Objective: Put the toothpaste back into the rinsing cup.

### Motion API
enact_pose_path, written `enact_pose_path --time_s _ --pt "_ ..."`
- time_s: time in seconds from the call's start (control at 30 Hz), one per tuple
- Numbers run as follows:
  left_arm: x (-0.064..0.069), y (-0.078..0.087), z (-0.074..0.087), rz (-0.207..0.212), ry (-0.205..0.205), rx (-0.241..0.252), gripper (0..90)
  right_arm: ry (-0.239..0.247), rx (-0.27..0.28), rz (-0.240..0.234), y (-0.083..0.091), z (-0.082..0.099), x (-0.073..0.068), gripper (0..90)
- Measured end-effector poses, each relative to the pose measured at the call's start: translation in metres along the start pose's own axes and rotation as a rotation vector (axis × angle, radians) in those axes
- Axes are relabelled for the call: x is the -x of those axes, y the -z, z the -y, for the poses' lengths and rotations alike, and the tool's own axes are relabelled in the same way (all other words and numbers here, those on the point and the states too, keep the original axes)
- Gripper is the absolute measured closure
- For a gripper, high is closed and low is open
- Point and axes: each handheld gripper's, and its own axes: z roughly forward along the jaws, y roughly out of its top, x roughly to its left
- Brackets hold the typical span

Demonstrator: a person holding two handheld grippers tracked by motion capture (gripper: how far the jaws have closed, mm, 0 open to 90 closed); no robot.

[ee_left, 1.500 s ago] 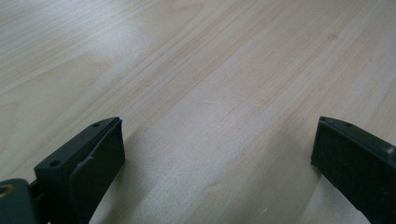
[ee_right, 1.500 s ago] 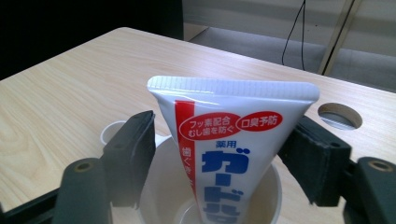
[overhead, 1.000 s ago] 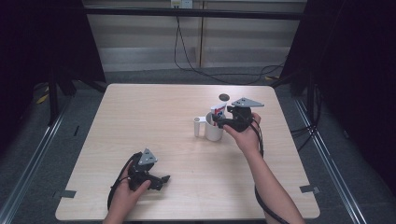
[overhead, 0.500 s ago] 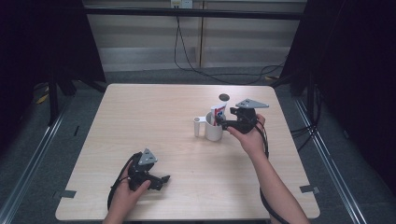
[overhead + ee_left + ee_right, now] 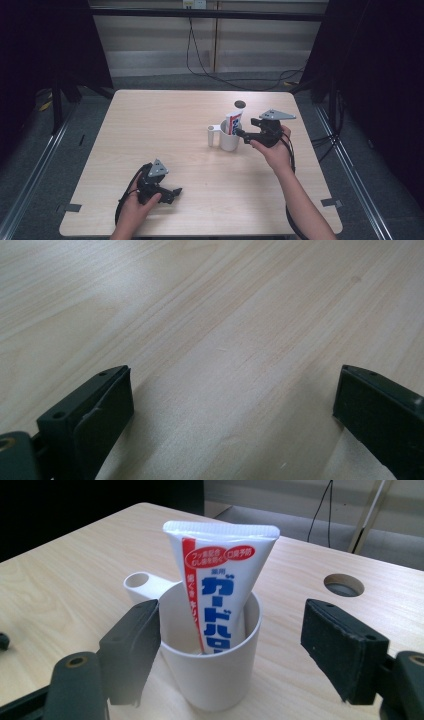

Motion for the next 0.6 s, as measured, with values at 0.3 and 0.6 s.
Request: enact_pose_path --time_s 0.3,0.6 --pt "0.000 0.000 0.000 0.000 0.000 0.000 2.5 0.022 -0.002 -0.028 0.010 0.006 -0.001 22.3" --pt "0.000 0.000 0.000 0.000 0.000 0.000 2.5 0.013 -0.006 -0.052 0.017 0.015 0.000 21.7"
